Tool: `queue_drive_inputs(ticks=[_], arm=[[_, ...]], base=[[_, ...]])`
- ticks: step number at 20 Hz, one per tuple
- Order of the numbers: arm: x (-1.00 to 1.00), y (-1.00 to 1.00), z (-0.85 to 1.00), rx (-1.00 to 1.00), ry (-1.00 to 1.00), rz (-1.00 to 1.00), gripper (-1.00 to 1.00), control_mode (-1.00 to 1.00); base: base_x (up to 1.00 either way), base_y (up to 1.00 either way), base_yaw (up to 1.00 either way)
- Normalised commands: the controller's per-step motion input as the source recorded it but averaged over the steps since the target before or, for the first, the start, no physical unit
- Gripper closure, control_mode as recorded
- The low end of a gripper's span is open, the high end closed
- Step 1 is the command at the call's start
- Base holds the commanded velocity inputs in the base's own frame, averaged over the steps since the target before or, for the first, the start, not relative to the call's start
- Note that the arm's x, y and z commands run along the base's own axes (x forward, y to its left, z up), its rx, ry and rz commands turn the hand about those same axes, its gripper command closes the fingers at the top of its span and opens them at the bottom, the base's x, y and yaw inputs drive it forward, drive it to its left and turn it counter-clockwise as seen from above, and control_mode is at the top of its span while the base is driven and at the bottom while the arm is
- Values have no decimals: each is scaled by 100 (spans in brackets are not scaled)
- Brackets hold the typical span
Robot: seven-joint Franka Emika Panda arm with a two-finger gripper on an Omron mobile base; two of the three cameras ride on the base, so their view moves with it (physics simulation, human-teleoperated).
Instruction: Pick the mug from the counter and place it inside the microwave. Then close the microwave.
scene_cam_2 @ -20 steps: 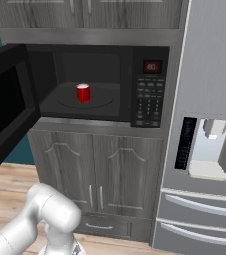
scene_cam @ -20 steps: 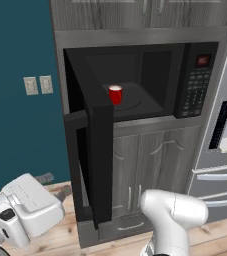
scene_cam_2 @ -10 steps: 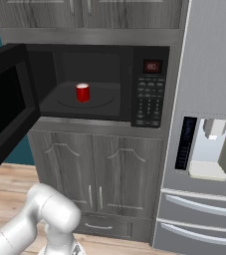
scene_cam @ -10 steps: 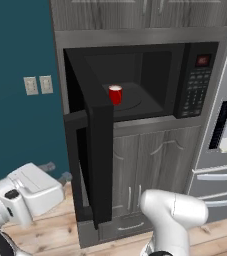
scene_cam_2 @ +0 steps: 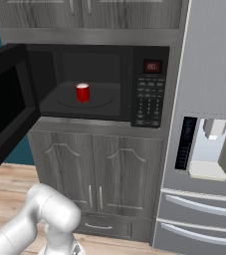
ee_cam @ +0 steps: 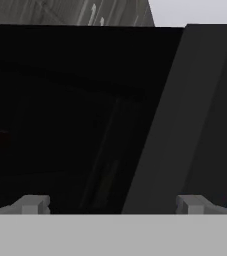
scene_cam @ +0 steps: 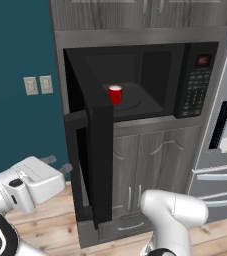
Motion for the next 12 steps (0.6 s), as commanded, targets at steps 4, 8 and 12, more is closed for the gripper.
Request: queue_drive_inputs(ticks=[4,8,12], arm=[[0,-15,0,0,0,0,-100,-100],[0,-40,0,0,0,0,-100,-100],[0,-43,3,0,0,0,-100,-100]], base=[[0,0,0],[0,0,0],[0,0,0]])
